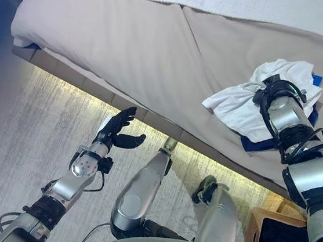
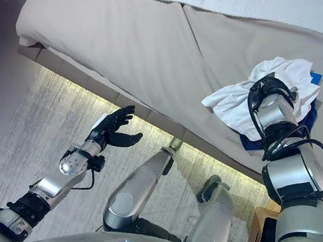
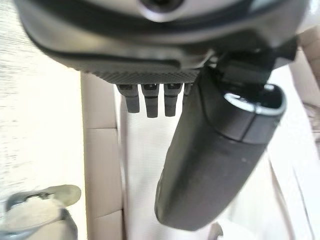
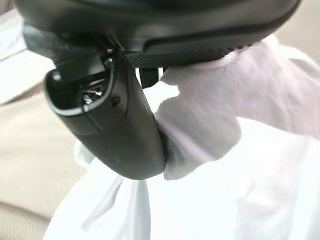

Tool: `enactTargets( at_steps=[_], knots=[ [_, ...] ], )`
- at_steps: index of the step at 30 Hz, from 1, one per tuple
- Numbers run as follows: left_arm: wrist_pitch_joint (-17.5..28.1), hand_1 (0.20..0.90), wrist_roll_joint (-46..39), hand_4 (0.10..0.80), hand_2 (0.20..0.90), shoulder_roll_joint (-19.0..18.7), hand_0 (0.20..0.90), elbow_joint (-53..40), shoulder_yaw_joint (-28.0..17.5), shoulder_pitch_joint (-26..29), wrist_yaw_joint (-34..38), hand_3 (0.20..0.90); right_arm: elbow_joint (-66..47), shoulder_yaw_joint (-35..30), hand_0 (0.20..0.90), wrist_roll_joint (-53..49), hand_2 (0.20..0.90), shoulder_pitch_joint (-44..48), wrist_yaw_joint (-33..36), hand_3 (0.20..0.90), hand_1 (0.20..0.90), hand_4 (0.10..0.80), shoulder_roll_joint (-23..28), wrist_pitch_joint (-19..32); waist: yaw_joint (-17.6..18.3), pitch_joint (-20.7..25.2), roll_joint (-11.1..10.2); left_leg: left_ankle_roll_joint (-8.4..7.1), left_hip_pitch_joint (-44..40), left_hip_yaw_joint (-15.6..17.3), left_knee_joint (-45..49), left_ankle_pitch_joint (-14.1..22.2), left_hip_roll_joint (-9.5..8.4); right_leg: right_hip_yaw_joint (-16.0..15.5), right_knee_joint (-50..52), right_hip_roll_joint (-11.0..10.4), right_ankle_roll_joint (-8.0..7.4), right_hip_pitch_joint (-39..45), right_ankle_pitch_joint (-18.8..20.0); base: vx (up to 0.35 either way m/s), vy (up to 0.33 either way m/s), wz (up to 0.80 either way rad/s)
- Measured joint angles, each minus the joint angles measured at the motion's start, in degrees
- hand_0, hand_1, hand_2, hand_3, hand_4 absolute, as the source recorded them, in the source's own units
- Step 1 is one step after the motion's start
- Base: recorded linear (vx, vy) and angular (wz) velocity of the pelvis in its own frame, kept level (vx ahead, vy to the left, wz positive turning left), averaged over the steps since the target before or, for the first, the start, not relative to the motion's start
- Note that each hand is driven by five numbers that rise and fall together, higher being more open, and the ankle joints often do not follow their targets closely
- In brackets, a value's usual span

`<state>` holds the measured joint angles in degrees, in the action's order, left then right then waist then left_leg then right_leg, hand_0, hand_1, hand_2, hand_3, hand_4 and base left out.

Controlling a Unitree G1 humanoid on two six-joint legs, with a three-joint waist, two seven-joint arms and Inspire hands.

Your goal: Pick up the clothes from the bed and place them into the basket

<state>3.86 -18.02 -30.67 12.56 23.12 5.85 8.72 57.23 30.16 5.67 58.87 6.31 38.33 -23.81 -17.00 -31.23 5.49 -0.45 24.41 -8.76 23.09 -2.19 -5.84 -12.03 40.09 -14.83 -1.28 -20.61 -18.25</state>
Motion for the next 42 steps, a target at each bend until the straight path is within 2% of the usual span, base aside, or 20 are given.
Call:
enactTargets(
  at_steps=[7, 12, 13, 18, 21, 28, 33, 35, 36, 37, 42],
  knots=[
    [-2.1, 0.900, 0.0, 0.800, 0.900, 0.0, 0.900, 0.6, -0.1, 0.8, 0.1, 0.900, -0.3, -0.3, 0.300, -1.3, 0.300, -0.4, 0.5, 0.200, 0.300, 0.100, -0.5, 0.1, 1.1, -0.1, -0.6, 0.43, -9.9, 1.4, -6.5, -1.1, 1.21, 0.7, -6.9, 1.0, -0.98, 9.0, 1.6, 0.017, 0.020, -0.13],
    [-3.8, 0.900, 0.1, 0.800, 0.900, -0.3, 0.900, 0.7, -0.5, 1.2, 0.6, 0.900, -5.5, -2.1, 0.300, -5.2, 0.300, -0.4, 1.0, 0.200, 0.300, 0.100, 0.0, 0.8, 2.3, 0.4, -1.5, 0.53, -15.7, 3.1, -13.2, -2.5, 2.98, 1.8, -14.3, 2.9, -1.72, 14.0, 4.7, 0.059, 0.004, -0.25],
    [-4.0, 0.900, 0.2, 0.800, 0.900, -0.2, 0.900, 0.7, -0.5, 1.2, 0.6, 0.900, -7.1, -2.8, 0.300, -6.5, 0.300, -0.4, 1.4, 0.200, 0.300, 0.100, 0.4, 0.9, 2.9, 0.4, -1.6, 0.48, -16.8, 3.4, -14.5, -3.2, 3.19, 2.0, -16.0, 3.4, -2.43, 15.2, 5.7, 0.054, -0.011, -0.18],
    [-5.3, 0.900, 0.2, 0.800, 0.900, -0.4, 0.900, 0.7, -0.7, 1.7, 0.7, 0.900, -10.8, -4.6, 0.300, -8.5, 0.300, 0.1, 3.4, 0.200, 0.300, 0.100, 3.5, 2.5, 4.9, 1.0, -2.6, 0.44, -21.6, 4.3, -18.9, -4.1, 3.93, 2.2, -22.8, 4.5, -3.46, 20.8, 8.5, 0.075, -0.013, -0.12],
    [-5.4, 0.900, 0.2, 0.800, 0.900, -0.7, 0.900, 0.8, -1.3, 1.8, 0.6, 0.900, -11.2, -4.9, 0.300, -10.1, 0.300, 2.7, 3.9, 0.200, 0.300, 0.100, 7.0, 3.0, 6.1, 1.5, -3.5, 0.35, -24.6, 4.5, -21.4, -4.3, 4.20, 2.2, -26.6, 5.0, -3.72, 24.3, 9.8, 0.088, -0.019, -0.05],
    [-5.4, 0.900, 0.7, 0.800, 0.900, -1.5, 0.900, 4.4, -1.4, 1.5, -1.0, 0.900, -13.5, -7.6, 0.300, -11.4, 0.300, 5.2, 4.5, 0.200, 0.300, 0.100, 12.1, 4.0, 7.9, 8.4, -6.9, 0.21, -26.2, 4.6, -25.3, -4.5, 4.75, 1.9, -38.2, 6.5, -4.37, 29.3, 14.0, 0.038, -0.016, -0.04],
    [-5.2, 0.900, 0.9, 0.800, 0.900, -1.4, 0.900, 6.3, -1.4, 1.4, -2.1, 0.900, -12.9, -7.6, 0.300, -12.5, 0.300, 5.1, 3.9, 0.200, 0.300, 0.100, 12.5, 3.9, 8.7, 11.5, -7.1, 0.21, -27.3, 4.8, -26.4, -4.5, 4.72, 1.9, -41.2, 6.7, -4.52, 31.2, 15.1, 0.007, -0.015, -0.02],
    [-5.2, 0.900, 1.2, 0.800, 0.900, -1.4, 0.900, 6.4, -1.3, 1.3, -2.5, 0.900, -11.9, -7.6, 0.300, -12.5, 0.300, 4.9, 3.1, 0.200, 0.300, 0.100, 12.4, 3.8, 8.6, 11.8, -7.1, 0.21, -27.4, 5.1, -26.4, -4.5, 4.80, 1.9, -41.2, 6.8, -4.52, 31.3, 15.1, 0.000, 0.000, 0.00],
    [-5.2, 0.900, 1.2, 0.800, 0.900, -1.2, 0.900, 6.4, -1.3, 1.1, -2.8, 0.900, -10.8, -7.6, 0.321, -12.5, 0.321, 4.6, 2.8, 0.225, 0.321, 0.125, 12.2, 3.7, 8.7, 11.8, -7.1, 0.21, -27.7, 5.1, -26.4, -4.5, 4.81, 1.9, -41.3, 6.8, -4.52, 31.6, 15.1, 0.000, 0.000, 0.00],
    [-5.2, 0.900, 1.3, 0.800, 0.900, -1.1, 0.900, 6.5, -1.2, 0.8, -3.0, 0.900, -9.7, -7.6, 0.300, -12.5, 0.300, 4.0, 2.3, 0.200, 0.300, 0.100, 12.0, 3.6, 8.6, 11.8, -7.1, 0.21, -28.0, 5.1, -26.4, -4.5, 4.79, 1.8, -41.6, 6.8, -4.52, 32.1, 15.1, 0.000, 0.000, 0.00],
    [-5.2, 0.900, 2.1, 0.800, 0.900, -0.7, 0.900, 6.5, -1.3, 0.1, -3.7, 0.900, -5.0, -8.3, 0.300, -15.8, 0.300, 0.2, -1.2, 0.200, 0.300, 0.100, 9.8, 3.6, 8.5, 12.0, -7.1, 0.21, -27.9, 4.9, -26.5, -4.5, 4.77, 1.6, -42.6, 7.0, -4.46, 32.6, 15.2, 0.003, -0.003, 0.01]
  ],
)
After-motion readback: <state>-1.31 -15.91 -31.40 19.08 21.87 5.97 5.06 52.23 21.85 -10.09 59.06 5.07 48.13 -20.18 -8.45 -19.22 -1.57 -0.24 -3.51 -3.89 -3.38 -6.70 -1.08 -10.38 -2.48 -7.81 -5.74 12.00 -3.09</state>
